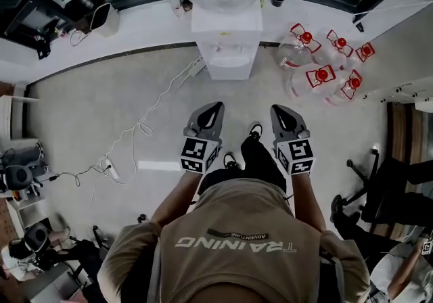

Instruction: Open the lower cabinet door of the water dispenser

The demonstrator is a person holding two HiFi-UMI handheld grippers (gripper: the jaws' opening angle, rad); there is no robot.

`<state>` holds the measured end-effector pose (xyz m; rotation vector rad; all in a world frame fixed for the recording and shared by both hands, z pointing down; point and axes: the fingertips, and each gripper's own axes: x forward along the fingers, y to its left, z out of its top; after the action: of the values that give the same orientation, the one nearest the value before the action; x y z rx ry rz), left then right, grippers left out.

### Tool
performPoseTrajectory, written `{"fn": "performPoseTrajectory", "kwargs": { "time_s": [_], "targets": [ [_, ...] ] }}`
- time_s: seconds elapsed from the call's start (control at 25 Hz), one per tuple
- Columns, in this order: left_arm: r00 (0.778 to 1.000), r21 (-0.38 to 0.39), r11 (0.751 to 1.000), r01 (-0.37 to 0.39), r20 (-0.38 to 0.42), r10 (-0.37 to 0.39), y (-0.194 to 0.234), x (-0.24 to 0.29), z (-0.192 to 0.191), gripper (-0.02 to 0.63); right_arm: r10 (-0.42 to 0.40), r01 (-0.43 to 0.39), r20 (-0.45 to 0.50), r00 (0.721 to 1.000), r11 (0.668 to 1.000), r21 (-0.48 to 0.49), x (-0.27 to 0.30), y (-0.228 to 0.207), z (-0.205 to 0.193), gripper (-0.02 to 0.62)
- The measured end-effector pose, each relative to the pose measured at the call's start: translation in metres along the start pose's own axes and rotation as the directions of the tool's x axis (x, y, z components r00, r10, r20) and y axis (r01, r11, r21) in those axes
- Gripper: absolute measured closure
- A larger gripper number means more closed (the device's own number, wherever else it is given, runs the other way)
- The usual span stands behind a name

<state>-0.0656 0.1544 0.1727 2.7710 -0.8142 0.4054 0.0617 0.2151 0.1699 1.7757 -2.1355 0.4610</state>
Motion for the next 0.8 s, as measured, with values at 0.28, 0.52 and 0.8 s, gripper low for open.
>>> {"fn": "performPoseTrajectory", "kwargs": {
  "time_s": [0.28, 0.52, 0.8],
  "targets": [
    [0.999, 0.029, 0.998, -0.051, 0.001, 0.051, 0.025, 0.057, 0.032, 0.606, 0.079, -0.08, 0.024, 0.997, 0.996, 0.041, 0.056, -0.055, 0.013, 0.586],
    [0.998, 0.059, 0.996, -0.068, -0.012, 0.069, 0.044, 0.128, 0.073, 0.606, 0.092, -0.091, 0.081, 0.992, 0.996, -0.017, 0.106, -0.13, 0.055, 0.587],
    [0.994, 0.079, 0.993, -0.088, -0.05, 0.092, 0.052, 0.192, 0.094, 0.606, 0.142, -0.142, 0.04, 0.989, 0.99, 0.011, 0.154, -0.186, 0.053, 0.588]
  ]
}}
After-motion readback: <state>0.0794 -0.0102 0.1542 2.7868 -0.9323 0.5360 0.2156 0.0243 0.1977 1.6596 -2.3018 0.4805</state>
